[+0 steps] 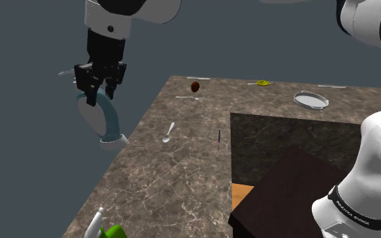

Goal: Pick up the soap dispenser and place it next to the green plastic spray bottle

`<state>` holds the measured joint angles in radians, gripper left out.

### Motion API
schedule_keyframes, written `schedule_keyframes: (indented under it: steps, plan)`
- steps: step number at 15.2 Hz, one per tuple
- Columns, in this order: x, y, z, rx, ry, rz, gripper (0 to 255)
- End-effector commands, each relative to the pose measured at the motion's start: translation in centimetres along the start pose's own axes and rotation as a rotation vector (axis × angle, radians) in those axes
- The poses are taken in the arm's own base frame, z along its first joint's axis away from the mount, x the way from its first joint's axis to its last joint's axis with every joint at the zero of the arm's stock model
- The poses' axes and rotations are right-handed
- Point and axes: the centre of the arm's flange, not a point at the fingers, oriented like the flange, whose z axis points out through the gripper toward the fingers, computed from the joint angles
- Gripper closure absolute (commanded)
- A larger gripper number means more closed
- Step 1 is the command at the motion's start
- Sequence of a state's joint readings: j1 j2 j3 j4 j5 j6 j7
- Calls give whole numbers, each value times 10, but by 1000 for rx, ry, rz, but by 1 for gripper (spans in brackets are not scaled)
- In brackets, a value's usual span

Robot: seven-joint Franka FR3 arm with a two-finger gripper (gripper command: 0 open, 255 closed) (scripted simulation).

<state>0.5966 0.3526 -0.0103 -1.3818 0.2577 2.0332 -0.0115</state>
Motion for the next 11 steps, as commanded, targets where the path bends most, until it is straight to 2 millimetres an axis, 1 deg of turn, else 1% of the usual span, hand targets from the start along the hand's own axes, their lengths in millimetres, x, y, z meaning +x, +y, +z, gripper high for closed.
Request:
schedule_keyframes:
  steps: [1,9,10,11]
  plan:
    - [8,-26,8,0,2,1,255]
    - [39,-120,43,0,2,1,255]
    - [41,-126,45,0,2,1,255]
    - [40,-124,50,0,2,1,255]
